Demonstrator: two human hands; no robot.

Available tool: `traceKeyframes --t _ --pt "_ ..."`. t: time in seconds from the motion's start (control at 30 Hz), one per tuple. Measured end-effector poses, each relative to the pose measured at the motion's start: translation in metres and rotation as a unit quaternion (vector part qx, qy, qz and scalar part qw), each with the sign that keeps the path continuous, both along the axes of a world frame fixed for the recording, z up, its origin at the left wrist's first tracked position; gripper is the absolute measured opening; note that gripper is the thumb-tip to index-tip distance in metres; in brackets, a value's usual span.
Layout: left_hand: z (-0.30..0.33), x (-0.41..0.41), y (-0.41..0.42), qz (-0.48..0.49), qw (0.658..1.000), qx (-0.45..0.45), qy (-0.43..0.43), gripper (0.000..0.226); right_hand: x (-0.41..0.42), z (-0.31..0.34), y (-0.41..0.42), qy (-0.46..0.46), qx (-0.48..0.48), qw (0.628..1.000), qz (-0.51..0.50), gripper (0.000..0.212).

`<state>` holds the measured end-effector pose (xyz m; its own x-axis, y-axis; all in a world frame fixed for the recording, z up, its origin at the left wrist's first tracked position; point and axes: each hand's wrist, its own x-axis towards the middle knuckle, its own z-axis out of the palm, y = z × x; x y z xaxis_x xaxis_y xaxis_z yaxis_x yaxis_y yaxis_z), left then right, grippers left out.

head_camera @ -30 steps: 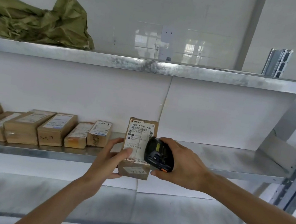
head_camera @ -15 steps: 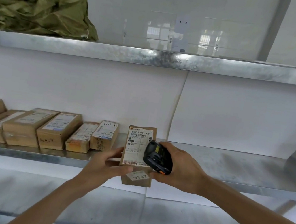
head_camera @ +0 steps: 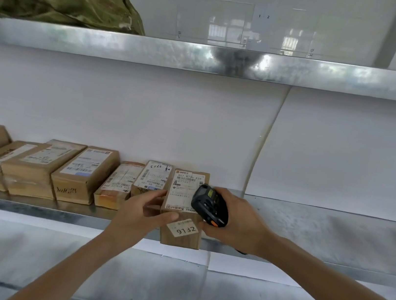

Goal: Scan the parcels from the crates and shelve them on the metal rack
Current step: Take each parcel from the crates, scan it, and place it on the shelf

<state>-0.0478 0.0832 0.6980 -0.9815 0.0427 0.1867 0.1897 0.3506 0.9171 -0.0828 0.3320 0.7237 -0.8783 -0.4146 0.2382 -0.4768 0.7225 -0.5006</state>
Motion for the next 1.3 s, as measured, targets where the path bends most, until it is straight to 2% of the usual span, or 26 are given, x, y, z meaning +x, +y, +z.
traceKeyframes --t 0.1,0.27,0.5,0.67,0.9,1.1,1.23,1.3 --pt "0.0 -0.014 -0.007 0.01 1.0 -0.018 0.007 0.062 -0.01 0.001 -0.005 0.009 -0.003 1.0 -0.003 0.068" --pt "0.002 -0.034 -0.015 0.034 0.989 -0.139 0.041 0.067 -0.023 0.001 -0.009 0.012 0.0 1.0 -0.015 0.066" --pt "0.001 -0.057 -0.018 0.04 0.986 -0.161 0.032 0.087 -0.044 0.002 -0.012 -0.004 0.0 1.0 -0.015 0.063" --pt "0.002 -0.068 -0.019 0.033 0.989 -0.144 0.028 0.08 -0.057 0.003 -0.014 -0.003 0.007 1.0 -0.015 0.066" --pt "-0.002 -0.078 -0.017 0.037 0.987 -0.154 0.011 0.041 -0.066 0.002 -0.013 0.002 0.019 1.0 -0.021 0.067" --pt "0.006 -0.071 -0.016 0.041 0.987 -0.154 0.018 0.062 -0.052 0.008 -0.009 0.026 0.028 0.999 -0.021 0.063" --pt "0.012 -0.054 -0.017 0.054 0.986 -0.153 0.027 0.06 -0.033 0.017 -0.001 0.061 0.052 0.997 0.0 0.065" --pt "0.016 -0.043 -0.019 0.066 0.985 -0.155 0.029 0.066 -0.023 0.022 0.0 0.076 0.067 0.995 0.017 0.066"
